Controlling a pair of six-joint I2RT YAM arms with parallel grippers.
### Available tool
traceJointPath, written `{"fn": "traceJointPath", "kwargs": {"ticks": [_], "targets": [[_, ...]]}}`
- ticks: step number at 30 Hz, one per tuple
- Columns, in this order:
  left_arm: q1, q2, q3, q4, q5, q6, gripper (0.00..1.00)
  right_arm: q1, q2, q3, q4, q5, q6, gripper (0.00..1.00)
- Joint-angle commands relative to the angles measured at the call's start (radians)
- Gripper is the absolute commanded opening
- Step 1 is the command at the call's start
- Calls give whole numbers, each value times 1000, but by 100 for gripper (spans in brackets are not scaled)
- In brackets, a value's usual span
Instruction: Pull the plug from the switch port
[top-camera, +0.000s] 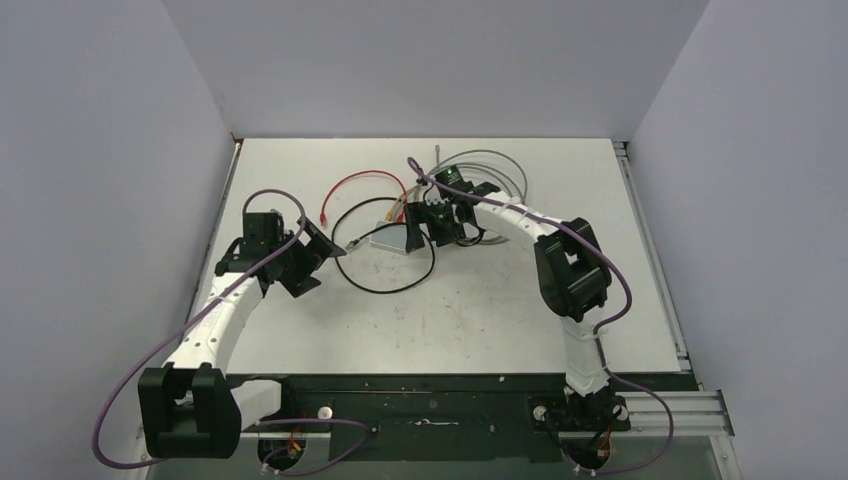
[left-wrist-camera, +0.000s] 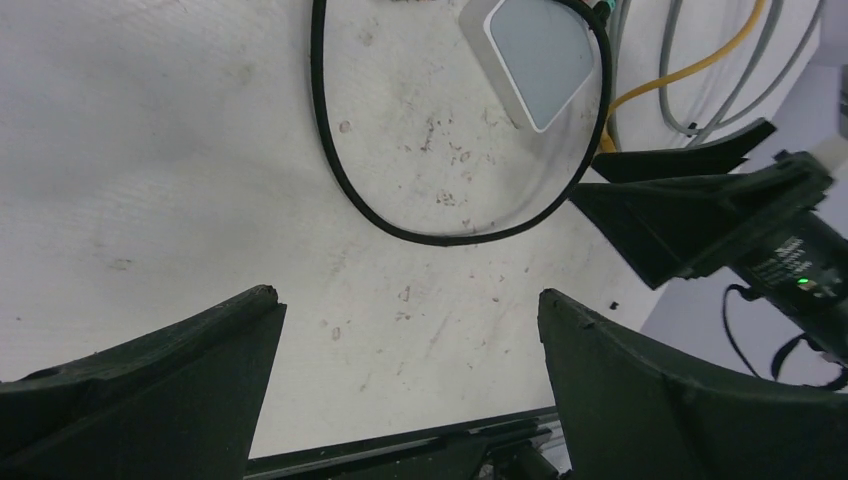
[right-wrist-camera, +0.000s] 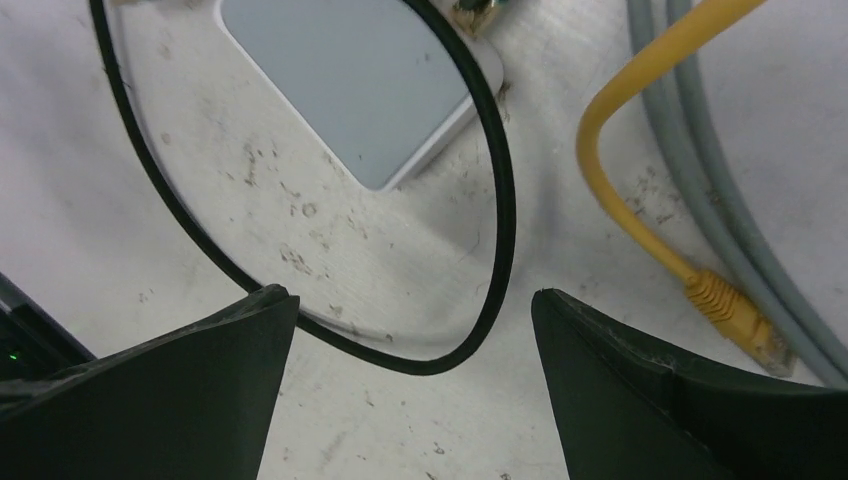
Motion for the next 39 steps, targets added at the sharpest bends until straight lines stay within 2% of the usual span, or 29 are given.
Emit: {"fn": "traceJointPath", "kwargs": {"ticks": [1, 5, 8, 10, 15, 21, 22, 28, 30, 35, 39], "targets": [[6, -85, -30, 138, 74, -103, 100, 26, 12, 44, -104, 102, -59, 89], [18, -114, -26, 121, 76, -96, 100, 41, 25, 8, -85, 32, -48, 79], [67, -127, -4, 88, 78, -81, 100, 73, 53, 22, -99, 19, -42, 62], [101, -134, 16, 69, 88, -64, 100, 96, 58, 33, -94, -16, -39, 55], [172, -159, 92, 3, 82, -16, 100, 172, 47, 41, 4, -190, -11, 52], [215, -196, 117, -11, 65, -10, 100, 301, 59, 94, 76, -433, -44, 55], [217, -196, 116, -11, 63, -10, 100, 315, 57, 102, 66, -435, -57, 61], [220, -193, 91, -40, 46, -16, 100, 321, -10, 84, -20, -284, -129, 91], [220, -191, 86, -58, 33, -15, 100, 317, -52, 56, -21, -230, -141, 96], [221, -183, 68, -58, 47, -10, 100, 258, -135, -11, 39, -142, -103, 99], [220, -178, 36, -35, 74, -22, 100, 174, -107, 19, 43, -120, -89, 98]]}}
